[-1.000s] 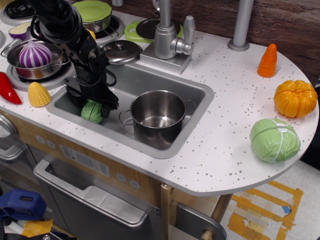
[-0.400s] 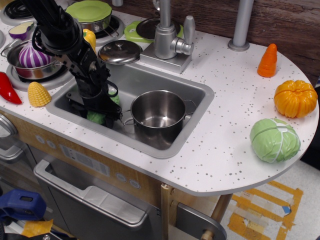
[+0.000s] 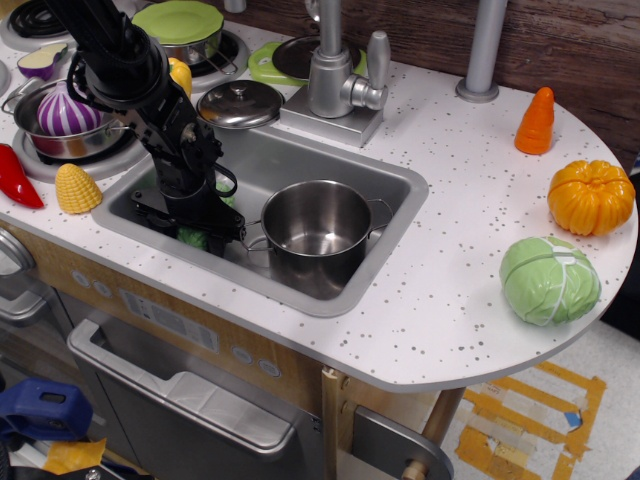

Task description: Put green squash in pot or pan

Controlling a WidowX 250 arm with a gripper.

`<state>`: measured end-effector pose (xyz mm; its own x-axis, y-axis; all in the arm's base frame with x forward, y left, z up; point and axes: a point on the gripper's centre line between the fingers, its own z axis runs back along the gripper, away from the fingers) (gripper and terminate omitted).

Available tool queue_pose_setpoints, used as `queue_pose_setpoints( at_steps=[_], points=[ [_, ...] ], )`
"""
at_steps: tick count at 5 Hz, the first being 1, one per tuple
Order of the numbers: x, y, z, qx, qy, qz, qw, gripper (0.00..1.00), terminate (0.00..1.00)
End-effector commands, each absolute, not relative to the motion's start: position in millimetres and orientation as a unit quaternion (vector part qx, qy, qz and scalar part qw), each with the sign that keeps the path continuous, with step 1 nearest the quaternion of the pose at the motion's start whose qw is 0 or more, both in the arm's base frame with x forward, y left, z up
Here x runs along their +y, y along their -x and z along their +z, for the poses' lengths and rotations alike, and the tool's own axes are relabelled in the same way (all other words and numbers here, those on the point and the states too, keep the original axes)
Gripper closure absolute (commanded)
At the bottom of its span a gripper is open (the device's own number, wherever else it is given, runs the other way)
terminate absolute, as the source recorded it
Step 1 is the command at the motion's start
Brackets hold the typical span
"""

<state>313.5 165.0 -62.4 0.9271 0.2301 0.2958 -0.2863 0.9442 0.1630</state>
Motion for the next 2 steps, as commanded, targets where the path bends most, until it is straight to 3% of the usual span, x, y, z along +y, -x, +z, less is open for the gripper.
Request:
queue_pose_setpoints(
  at_steps=[1,2],
  points=[
    [170,-322,-26,-0.131,-0.161,0.105,0.973,1.0,0.0],
    [170,-314,13,-0.108,-0.198,0.096,0.969,1.0,0.0]
  ],
)
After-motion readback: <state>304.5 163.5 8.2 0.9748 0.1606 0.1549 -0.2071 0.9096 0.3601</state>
